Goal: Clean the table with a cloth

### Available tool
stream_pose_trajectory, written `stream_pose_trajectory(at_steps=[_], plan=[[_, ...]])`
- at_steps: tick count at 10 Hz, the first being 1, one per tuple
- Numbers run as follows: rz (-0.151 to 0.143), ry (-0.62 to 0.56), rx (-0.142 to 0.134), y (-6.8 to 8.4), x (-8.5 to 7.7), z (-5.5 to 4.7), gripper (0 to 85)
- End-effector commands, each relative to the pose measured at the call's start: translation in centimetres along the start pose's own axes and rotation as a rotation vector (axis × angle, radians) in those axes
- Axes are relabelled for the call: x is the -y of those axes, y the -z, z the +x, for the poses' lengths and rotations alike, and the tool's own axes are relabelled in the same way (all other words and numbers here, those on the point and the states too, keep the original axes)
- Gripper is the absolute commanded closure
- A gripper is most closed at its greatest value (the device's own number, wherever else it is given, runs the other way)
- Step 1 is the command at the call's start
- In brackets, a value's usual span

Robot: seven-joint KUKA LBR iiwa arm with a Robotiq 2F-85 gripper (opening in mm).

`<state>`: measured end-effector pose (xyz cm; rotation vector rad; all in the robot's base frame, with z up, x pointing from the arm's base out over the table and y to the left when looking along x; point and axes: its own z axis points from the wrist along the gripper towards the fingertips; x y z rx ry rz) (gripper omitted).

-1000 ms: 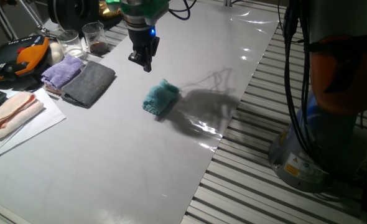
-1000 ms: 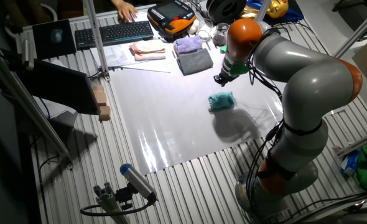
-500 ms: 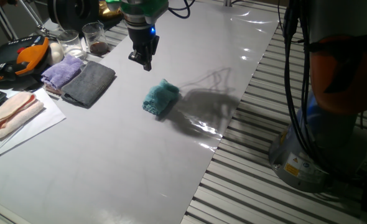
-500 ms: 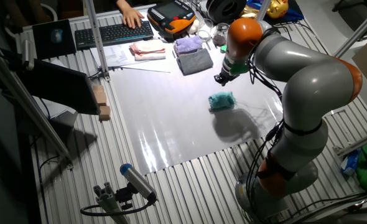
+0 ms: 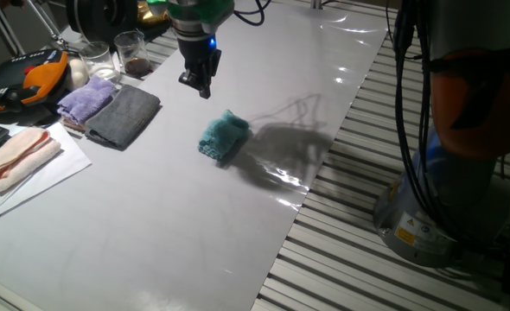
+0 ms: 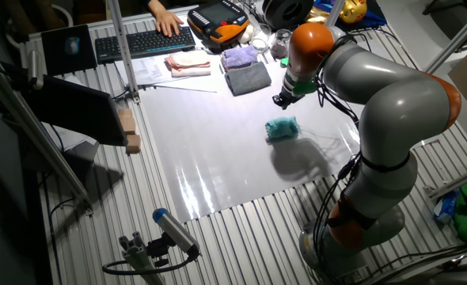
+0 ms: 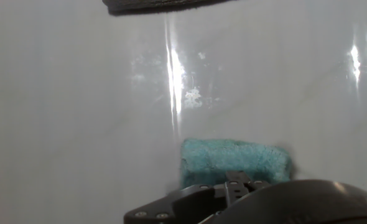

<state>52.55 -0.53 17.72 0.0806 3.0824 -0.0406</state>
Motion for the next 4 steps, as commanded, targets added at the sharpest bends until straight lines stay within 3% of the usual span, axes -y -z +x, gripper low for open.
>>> stream_pose_trajectory(at_steps=[1, 4], plan=[[0.0, 0.0, 0.0, 0.0, 0.01, 0.0, 85.0], [0.001, 0.002, 0.002, -0.02, 0.02, -0.01, 85.0]])
